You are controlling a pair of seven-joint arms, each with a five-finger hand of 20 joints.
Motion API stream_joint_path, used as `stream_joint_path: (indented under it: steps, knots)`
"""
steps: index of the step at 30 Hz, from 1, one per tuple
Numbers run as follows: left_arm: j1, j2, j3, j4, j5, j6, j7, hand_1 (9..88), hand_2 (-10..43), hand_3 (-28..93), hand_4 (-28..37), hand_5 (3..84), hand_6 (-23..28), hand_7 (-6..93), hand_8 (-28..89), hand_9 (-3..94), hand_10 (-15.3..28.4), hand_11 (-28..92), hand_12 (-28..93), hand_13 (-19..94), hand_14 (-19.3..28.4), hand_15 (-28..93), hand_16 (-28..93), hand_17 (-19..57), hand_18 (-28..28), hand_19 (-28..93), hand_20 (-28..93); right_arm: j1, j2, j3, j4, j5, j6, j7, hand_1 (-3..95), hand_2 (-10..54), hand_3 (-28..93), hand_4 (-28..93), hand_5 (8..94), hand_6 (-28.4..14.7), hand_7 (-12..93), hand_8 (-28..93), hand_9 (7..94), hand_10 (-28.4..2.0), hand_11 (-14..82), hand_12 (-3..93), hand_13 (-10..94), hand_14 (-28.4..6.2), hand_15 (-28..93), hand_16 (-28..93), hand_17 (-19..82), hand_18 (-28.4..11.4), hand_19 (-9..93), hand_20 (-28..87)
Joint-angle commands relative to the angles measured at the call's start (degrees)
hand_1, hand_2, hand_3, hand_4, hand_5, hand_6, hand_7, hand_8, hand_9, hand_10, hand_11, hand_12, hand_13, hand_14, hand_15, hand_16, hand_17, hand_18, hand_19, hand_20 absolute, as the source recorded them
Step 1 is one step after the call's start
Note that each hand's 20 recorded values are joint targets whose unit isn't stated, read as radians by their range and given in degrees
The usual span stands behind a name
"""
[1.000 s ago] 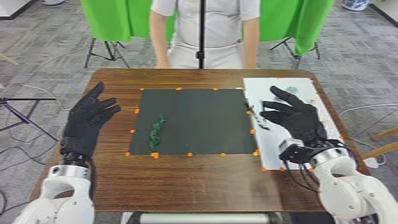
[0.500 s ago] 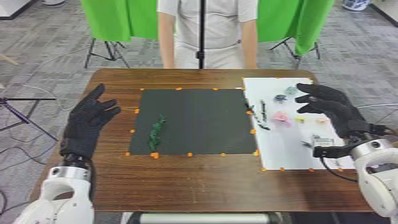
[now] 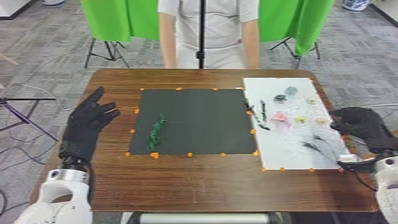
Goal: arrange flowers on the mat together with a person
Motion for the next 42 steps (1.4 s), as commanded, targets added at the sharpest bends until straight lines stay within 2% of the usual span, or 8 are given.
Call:
stream_joint_path:
  steps: [1,17,27,28,31,35,36,42]
  knots:
    - [-0.2,-0.13,0.01,0.23,-0.33,-0.01,-0.01,24.8,6.7,78,-28.2,31.8,4.5,9.7,-8,33.8,19.2,29,10,23,25.4,55,-10,-9.0,21.1,46,16,-2.8,-0.2,-0.5,0.6,-11.0,-0.4,6.3,37.7,-9.5,80,-28,52.9,2.3,30,-19,57.4,-11.8,35.1,17.1,53,-11.2,67,15,24,-19.7,72,37]
    - [-0.3,0.24,-0.1,0.24,-0.47,0.18,0.18,24.8,6.6,78,-28.2,31.7,4.5,9.8,-8,33.8,19.2,29,10,23,25.4,55,-10,-8.9,21.1,46,16,-6.0,-0.3,-0.6,-0.1,-22.6,-8.1,8.9,36.3,-9.5,80,-28,58.2,1.0,30,-18,61.3,-12.4,38.6,17.6,55,-11.4,68,15,26,-20.3,74,37]
    - [-1.0,0.86,0.0,0.35,-0.92,0.43,0.33,24.8,6.6,78,-28.1,31.7,4.5,9.8,-8,33.7,19.2,29,10,23,25.3,55,-10,-9.0,21.1,47,16,-1.4,0.7,-5.9,2.2,-26.1,-8.1,12.8,36.7,-9.5,79,-28,61.2,0.5,29,-18,63.0,-12.1,39.8,17.9,58,-10.4,69,16,28,-19.9,76,36]
    - [-0.9,0.81,-0.03,0.35,-0.83,0.39,0.37,24.8,6.6,78,-28.1,31.7,4.5,9.8,-8,33.7,19.2,29,10,23,25.3,55,-10,-9.0,21.1,47,16,-1.2,0.9,-6.8,2.3,-27.2,-7.0,13.4,37.2,-9.5,78,-28,62.2,0.7,29,-18,63.7,-11.9,40.5,18.1,58,-10.3,69,16,28,-19.8,77,36]
    - [-0.9,0.64,-0.34,0.33,-0.73,0.11,0.04,24.8,6.5,78,-28.0,31.7,4.5,9.7,-8,33.7,19.2,29,10,23,25.2,55,-10,-8.9,21.0,46,16,-1.2,1.1,-8.0,2.6,-29.4,-4.9,13.8,42.9,-9.5,72,-28,65.0,0.7,32,-7,68.2,-11.1,40.4,19.6,61,-9.5,69,17,30,-19.3,78,35]
    - [-0.5,0.84,-0.81,0.23,-0.88,0.36,0.07,24.9,6.5,78,-27.8,31.7,4.5,9.7,-8,33.7,19.2,29,10,23,25.4,55,-10,-8.9,21.0,46,16,-1.9,1.4,-8.4,2.8,-32.9,-2.9,14.1,53.1,-9.5,63,-28,79.6,2.7,28,-3,82.7,-8.3,31.3,29.6,70,-7.6,66,21,36,-18.2,81,33]
    - [-0.2,1.13,-0.88,0.08,-1.16,0.82,0.41,24.9,6.5,78,-27.8,31.7,4.5,9.7,-8,33.7,19.2,29,10,23,25.4,55,-10,-8.9,21.1,46,16,-1.5,1.4,-8.6,3.0,-32.7,-2.9,14.0,54.1,-9.5,62,-28,81.2,3.1,28,-2,84.0,-8.1,31.6,29.8,71,-7.6,66,21,38,-17.9,82,33]
    - [0.4,1.44,-1.55,-0.23,-1.09,0.76,0.5,25.0,6.5,78,-27.5,31.7,4.5,9.8,-8,33.7,19.2,29,10,23,25.5,55,-10,-8.9,21.0,46,16,-1.0,1.2,-7.8,0.7,-32.7,-0.8,17.9,56.6,-9.5,60,-28,85.2,3.9,24,0,87.7,-7.5,32.9,29.4,75,-6.4,66,22,41,-17.4,84,34]
